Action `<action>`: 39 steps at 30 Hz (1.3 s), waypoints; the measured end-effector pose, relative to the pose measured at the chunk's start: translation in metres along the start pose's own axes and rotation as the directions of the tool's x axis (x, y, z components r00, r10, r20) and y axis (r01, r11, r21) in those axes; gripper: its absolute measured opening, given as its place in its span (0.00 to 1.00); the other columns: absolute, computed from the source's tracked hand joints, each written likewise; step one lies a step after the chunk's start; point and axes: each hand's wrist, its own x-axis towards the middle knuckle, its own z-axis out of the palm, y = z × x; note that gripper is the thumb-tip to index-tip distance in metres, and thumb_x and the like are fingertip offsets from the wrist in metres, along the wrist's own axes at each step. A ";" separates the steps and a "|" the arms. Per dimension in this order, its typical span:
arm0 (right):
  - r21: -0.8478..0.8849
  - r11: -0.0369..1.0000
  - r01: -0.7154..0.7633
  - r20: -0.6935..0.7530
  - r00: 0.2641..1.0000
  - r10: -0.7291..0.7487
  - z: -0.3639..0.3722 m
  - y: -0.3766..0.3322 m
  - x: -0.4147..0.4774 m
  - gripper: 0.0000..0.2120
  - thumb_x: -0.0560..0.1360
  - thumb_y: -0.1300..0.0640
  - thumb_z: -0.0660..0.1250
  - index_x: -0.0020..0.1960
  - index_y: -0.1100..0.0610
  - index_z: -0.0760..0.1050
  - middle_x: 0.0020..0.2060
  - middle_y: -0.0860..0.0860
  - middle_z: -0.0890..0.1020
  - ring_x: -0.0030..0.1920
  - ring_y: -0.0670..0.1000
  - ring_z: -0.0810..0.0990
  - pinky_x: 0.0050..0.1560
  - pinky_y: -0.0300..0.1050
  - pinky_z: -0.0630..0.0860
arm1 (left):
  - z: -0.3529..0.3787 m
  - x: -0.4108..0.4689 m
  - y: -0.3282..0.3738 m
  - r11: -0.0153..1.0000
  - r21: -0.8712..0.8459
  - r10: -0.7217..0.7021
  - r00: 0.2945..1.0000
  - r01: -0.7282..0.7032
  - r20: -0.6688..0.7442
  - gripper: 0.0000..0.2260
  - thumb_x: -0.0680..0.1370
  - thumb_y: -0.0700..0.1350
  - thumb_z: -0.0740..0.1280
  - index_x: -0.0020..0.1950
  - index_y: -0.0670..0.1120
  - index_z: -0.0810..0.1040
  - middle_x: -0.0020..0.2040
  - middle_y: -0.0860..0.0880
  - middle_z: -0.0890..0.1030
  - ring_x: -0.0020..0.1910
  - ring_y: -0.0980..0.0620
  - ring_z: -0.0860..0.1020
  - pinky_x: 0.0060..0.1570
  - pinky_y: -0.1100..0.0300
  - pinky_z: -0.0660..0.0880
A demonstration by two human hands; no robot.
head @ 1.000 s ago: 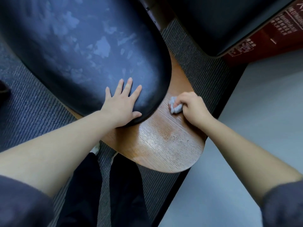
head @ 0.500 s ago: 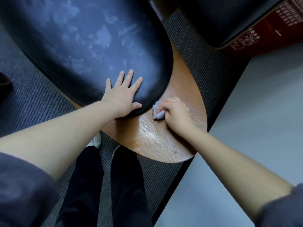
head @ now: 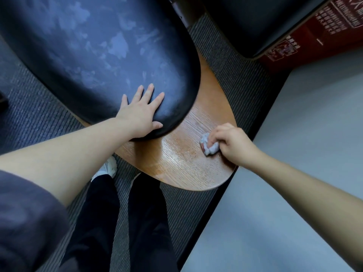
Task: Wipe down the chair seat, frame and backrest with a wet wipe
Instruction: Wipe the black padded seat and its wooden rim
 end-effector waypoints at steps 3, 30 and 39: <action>-0.033 0.983 -0.179 -0.120 0.977 0.174 -0.006 0.011 0.041 0.18 0.66 0.75 0.59 0.39 0.57 0.83 0.43 0.53 0.83 0.50 0.56 0.78 0.52 0.42 0.70 | 0.002 0.000 0.000 1.000 0.000 0.001 1.000 -0.001 -0.006 0.37 0.79 0.60 0.61 0.79 0.55 0.40 0.80 0.48 0.37 0.78 0.44 0.39 0.73 0.36 0.47; 0.151 0.787 -0.598 -0.341 0.715 0.610 0.050 -0.063 0.041 0.14 0.69 0.67 0.62 0.38 0.53 0.83 0.43 0.53 0.82 0.44 0.53 0.73 0.49 0.51 0.74 | 0.017 -0.019 -0.050 0.982 0.153 0.129 0.988 -0.115 -0.087 0.36 0.77 0.67 0.58 0.78 0.62 0.41 0.80 0.46 0.39 0.78 0.42 0.41 0.70 0.32 0.53; 0.169 0.762 -0.625 -0.347 0.686 0.639 0.069 -0.088 0.015 0.15 0.66 0.72 0.59 0.37 0.59 0.83 0.42 0.56 0.83 0.46 0.62 0.76 0.46 0.53 0.74 | 0.005 -0.021 -0.080 0.943 0.222 0.269 0.960 -0.247 -0.073 0.34 0.79 0.61 0.59 0.80 0.57 0.44 0.80 0.45 0.43 0.79 0.47 0.46 0.73 0.47 0.57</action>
